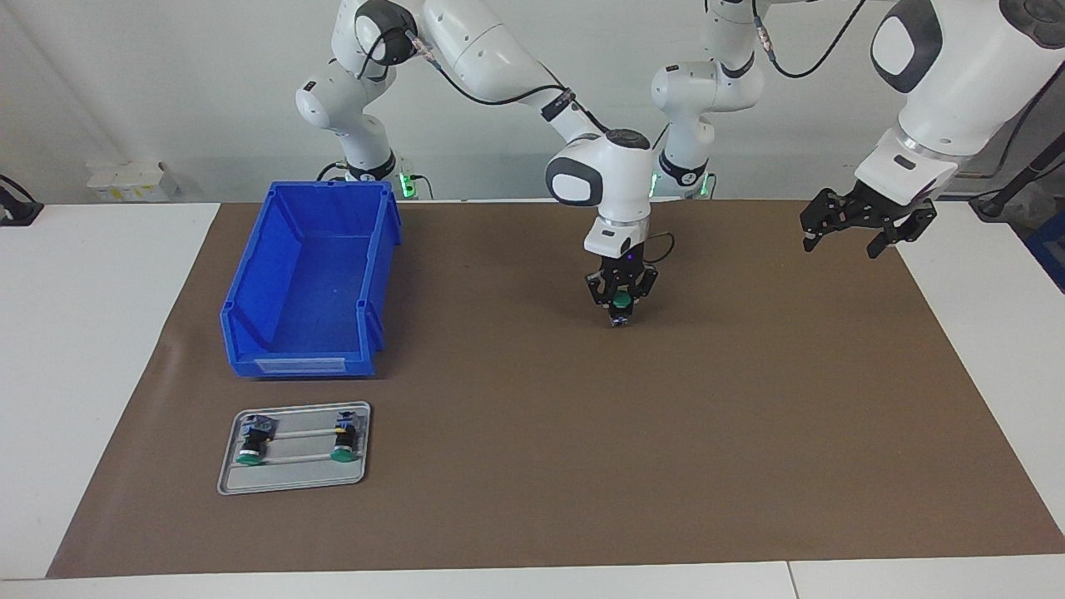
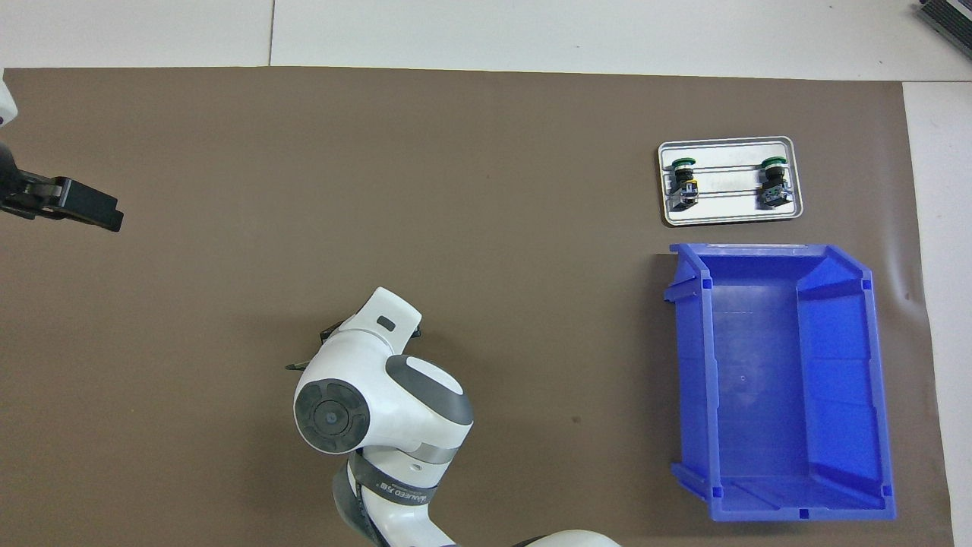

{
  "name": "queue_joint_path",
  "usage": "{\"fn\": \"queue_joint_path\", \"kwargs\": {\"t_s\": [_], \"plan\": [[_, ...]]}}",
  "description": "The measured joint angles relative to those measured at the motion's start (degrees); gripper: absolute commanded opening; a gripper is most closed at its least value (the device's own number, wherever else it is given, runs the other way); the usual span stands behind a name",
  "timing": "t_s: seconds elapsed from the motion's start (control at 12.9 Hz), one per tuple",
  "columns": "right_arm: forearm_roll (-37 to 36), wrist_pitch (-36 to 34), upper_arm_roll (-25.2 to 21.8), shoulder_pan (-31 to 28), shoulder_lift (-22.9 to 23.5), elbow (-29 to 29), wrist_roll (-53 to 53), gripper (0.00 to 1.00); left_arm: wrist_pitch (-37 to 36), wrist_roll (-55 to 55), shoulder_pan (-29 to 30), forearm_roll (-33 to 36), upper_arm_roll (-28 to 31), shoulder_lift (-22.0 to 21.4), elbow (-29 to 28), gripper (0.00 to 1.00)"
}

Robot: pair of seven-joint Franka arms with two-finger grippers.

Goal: Place and press button with both arms
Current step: 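Grasp the green button with the right gripper and lift it, then carry the button over the blue bin with the right gripper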

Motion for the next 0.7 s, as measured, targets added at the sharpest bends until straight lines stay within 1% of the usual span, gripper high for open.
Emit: {"fn": "queue_joint_path", "kwargs": {"t_s": [0.08,0.23,0.54,0.7], "plan": [[0.0,-0.8,-0.3,-1.3,-1.3,0.0,-0.2,0.0,0.0,0.0,0.0,0.0,0.0,0.0,0.0,1.0],[0.0,-3.1,-0.5,-6.5,-6.4,-1.1,-4.6,0.0,0.0,0.0,0.0,0.0,0.0,0.0,0.0,1.0],[0.0,-9.2,-0.6,-19.2,-20.2,-9.2,-15.2,0.0,0.0,0.0,0.0,0.0,0.0,0.0,0.0,1.0],[0.9,-13.7,-0.5,-25.0,-26.4,-13.2,-22.9,0.0,0.0,0.0,0.0,0.0,0.0,0.0,0.0,1.0]]}}
